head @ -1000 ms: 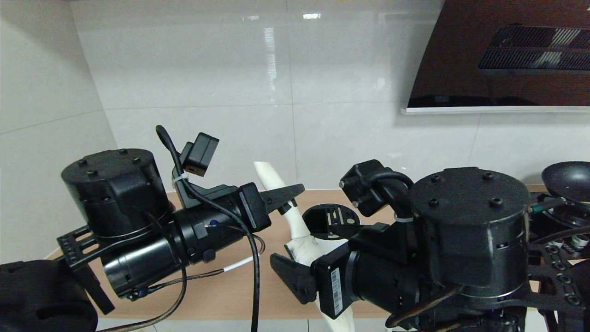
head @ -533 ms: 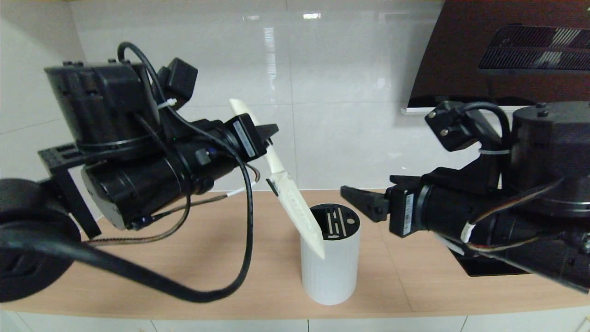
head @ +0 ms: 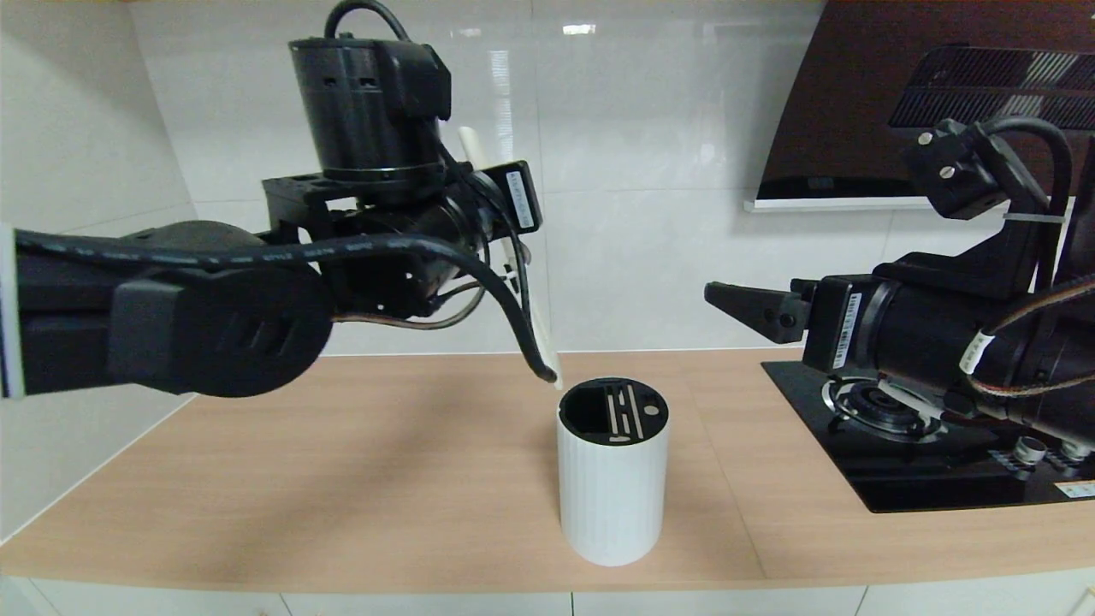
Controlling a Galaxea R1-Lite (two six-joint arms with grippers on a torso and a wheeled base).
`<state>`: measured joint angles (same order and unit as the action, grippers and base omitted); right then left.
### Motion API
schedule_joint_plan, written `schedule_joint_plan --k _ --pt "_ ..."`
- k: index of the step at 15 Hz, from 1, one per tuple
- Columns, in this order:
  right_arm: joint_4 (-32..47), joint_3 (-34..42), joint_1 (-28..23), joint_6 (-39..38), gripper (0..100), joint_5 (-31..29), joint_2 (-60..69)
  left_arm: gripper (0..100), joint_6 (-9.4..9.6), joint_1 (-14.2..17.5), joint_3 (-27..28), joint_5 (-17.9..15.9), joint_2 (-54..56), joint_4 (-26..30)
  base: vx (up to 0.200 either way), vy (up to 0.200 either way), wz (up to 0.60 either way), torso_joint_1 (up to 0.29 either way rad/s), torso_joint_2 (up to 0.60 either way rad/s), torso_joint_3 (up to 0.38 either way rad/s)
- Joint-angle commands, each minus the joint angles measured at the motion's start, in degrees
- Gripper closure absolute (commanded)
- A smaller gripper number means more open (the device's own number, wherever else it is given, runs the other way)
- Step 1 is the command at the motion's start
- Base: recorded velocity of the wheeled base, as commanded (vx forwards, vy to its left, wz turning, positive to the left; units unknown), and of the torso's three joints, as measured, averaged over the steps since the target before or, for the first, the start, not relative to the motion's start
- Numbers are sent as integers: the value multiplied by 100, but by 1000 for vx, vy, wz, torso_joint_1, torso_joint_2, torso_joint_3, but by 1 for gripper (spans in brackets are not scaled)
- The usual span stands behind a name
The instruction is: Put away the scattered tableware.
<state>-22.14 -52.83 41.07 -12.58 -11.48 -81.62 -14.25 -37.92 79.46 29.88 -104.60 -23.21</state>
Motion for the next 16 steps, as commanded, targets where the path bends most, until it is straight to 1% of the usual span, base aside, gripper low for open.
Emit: schedule_joint_plan --k 1,2,5,8,10,11,12,14,15,16 --pt "-10 1 -20 1 0 -3 -39 100 1 -224 -44 62 -316 -149 0 0 0 0 0 0" --pt "-10 10 -20 1 0 -3 -47 100 1 -242 -53 115 -325 -237 0 0 0 0 0 0" --pt "-10 10 -20 1 0 -3 -74 100 19 -277 -53 449 -544 -597 0 0 0 0 0 0" --pt "-10 1 -90 1 0 -3 -65 100 36 -277 -36 501 -817 -729 0 0 0 0 0 0" --pt "-10 10 -90 1 0 -3 -83 100 107 -286 -27 519 -1028 -790 0 0 0 0 0 0" --pt "-10 10 -90 1 0 -3 -109 100 124 -286 -1 528 -1204 -948 0 0 0 0 0 0" --pt "-10 10 -90 1 0 -3 -118 100 186 -286 8 545 -1283 -1063 0 0 0 0 0 0" --pt "-10 10 -90 1 0 -3 -109 100 265 -286 26 651 -1476 -1282 0 0 0 0 0 0" --pt "-10 10 -90 1 0 -3 -109 100 353 -286 26 677 -1538 -1335 0 0 0 0 0 0" --pt "-10 10 -90 1 0 -3 -109 100 370 -286 26 730 -1573 -1362 0 0 0 0 0 0"
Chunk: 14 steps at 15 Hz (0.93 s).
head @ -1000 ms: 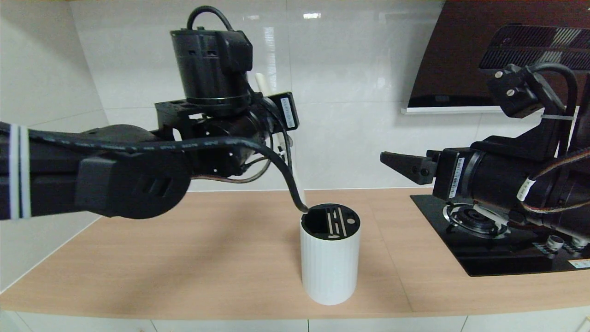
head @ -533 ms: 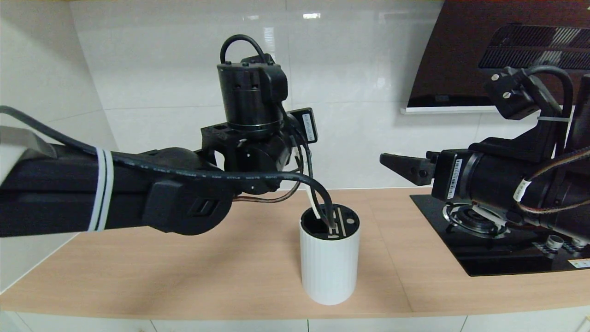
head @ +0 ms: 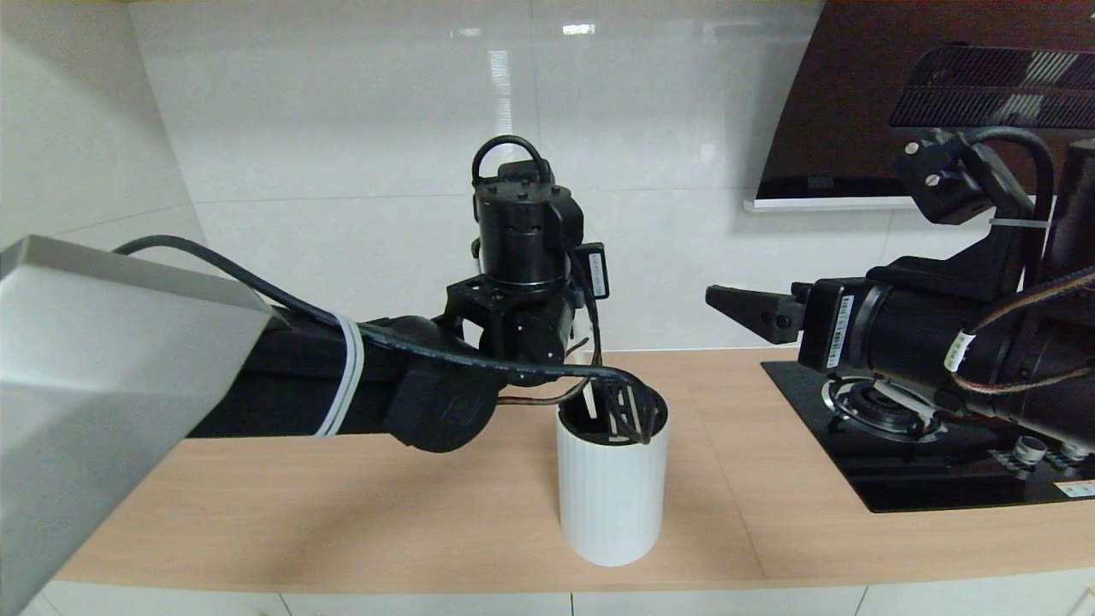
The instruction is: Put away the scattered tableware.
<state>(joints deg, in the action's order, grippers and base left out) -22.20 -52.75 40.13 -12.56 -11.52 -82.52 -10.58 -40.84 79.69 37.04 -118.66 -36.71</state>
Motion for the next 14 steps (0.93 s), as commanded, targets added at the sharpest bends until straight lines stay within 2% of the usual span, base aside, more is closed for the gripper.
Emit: schedule_joint_plan --k 1,7,11,14 --pt "-4 1 3 -1 0 1 -19 100 3 6 3 32 -166 -30 0 0 0 0 0 0" --pt "-4 10 3 -1 0 1 -80 100 -5 -293 -147 243 -254 -12 0 0 0 0 0 0" --pt "-4 19 3 -1 0 1 -80 100 -14 -495 -366 252 -421 -12 0 0 0 0 0 0" --pt "-4 28 3 -1 0 1 -80 100 -32 -522 -366 252 -693 -21 0 0 0 0 0 0"
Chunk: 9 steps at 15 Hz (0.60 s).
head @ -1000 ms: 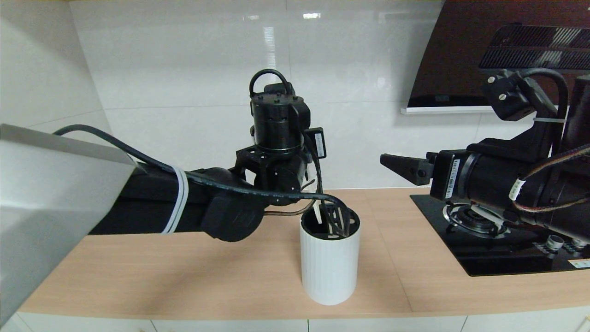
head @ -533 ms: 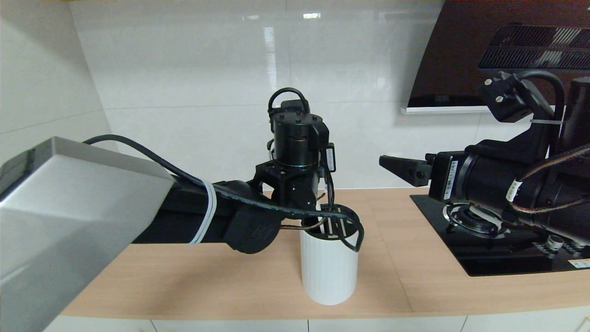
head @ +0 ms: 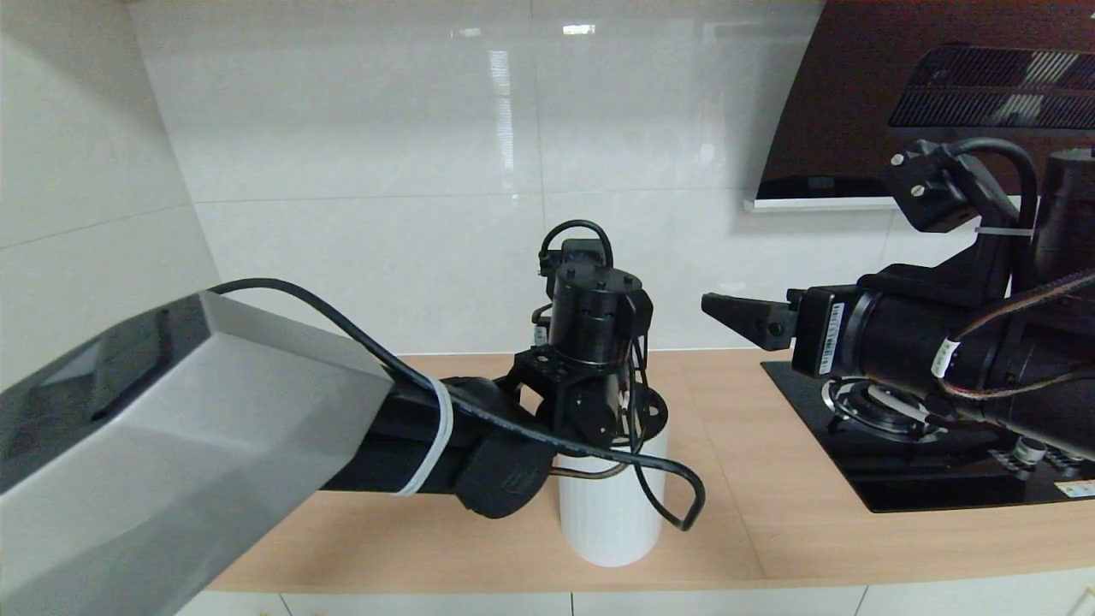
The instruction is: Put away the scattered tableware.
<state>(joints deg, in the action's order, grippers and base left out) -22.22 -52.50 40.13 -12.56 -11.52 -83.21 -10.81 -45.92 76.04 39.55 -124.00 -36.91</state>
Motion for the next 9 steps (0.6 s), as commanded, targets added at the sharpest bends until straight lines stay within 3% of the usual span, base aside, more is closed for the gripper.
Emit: schedule_joint_plan --k 1,4,9 --pt "-1 3 3 -1 0 1 -11 100 -26 -13 -2 0 -221 0 0 0 0 0 0 0" --pt "-1 3 3 -1 0 1 -11 100 -44 -22 -20 0 -388 0 0 0 0 0 0 0" --pt "-1 3 3 -1 0 1 -20 100 -290 -13 -230 -35 -546 0 0 0 0 0 0 0"
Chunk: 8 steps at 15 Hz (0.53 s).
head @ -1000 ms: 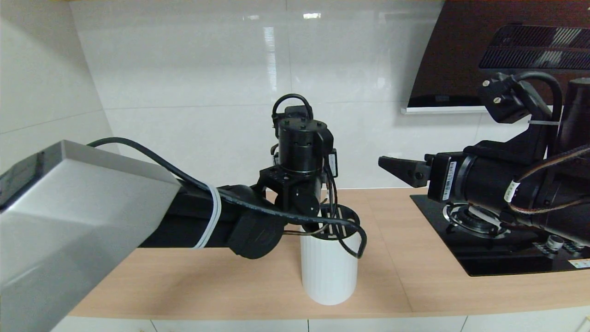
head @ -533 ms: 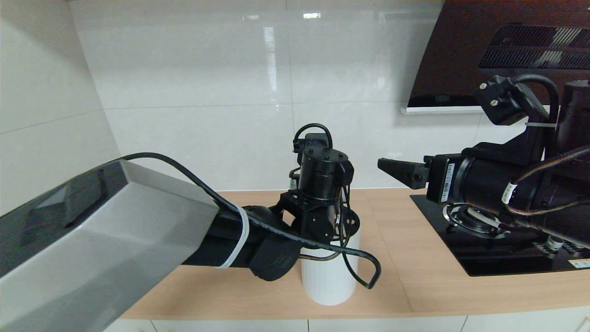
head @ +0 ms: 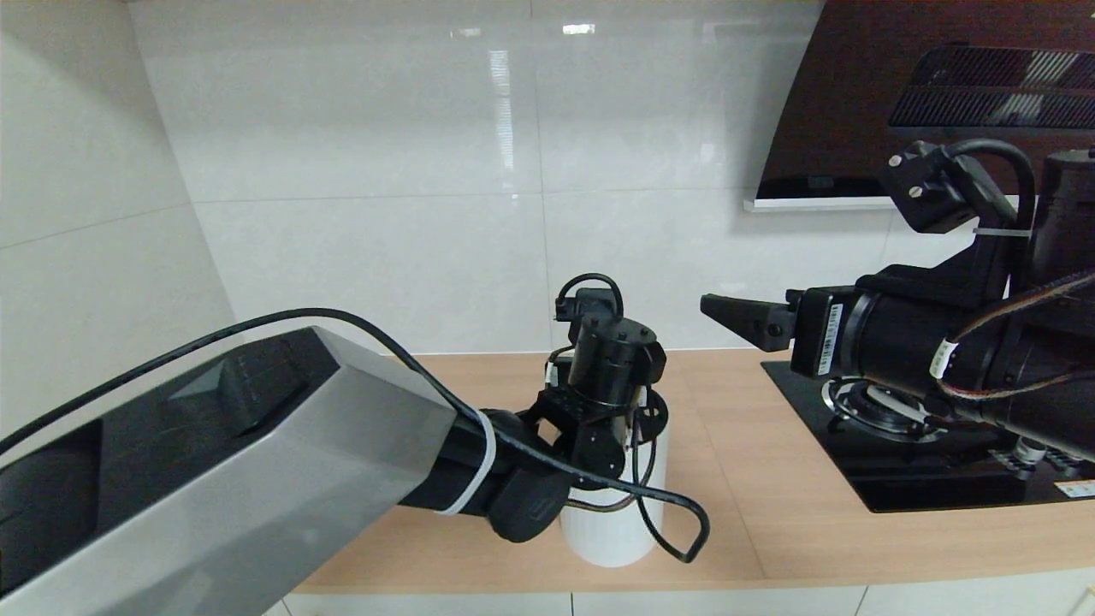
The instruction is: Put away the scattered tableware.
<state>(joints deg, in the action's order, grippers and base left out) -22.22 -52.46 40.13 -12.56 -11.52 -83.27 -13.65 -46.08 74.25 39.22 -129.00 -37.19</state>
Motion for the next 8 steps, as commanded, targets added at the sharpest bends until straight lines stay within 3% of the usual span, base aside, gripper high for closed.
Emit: schedule_joint_plan --k 1,6,7,8 --pt "-1 7 3 -1 0 1 -13 100 -23 3 -51 -2 -55 28 0 0 0 0 0 0" --pt "-1 7 3 -1 0 1 -40 100 -41 -6 -51 -2 -37 28 0 0 0 0 0 0" --pt "-1 7 3 -1 0 1 -49 0 -41 -6 -51 -2 -29 28 0 0 0 0 0 0" --pt "-1 7 3 -1 0 1 -49 0 -41 3 -51 -2 -20 19 0 0 0 0 0 0"
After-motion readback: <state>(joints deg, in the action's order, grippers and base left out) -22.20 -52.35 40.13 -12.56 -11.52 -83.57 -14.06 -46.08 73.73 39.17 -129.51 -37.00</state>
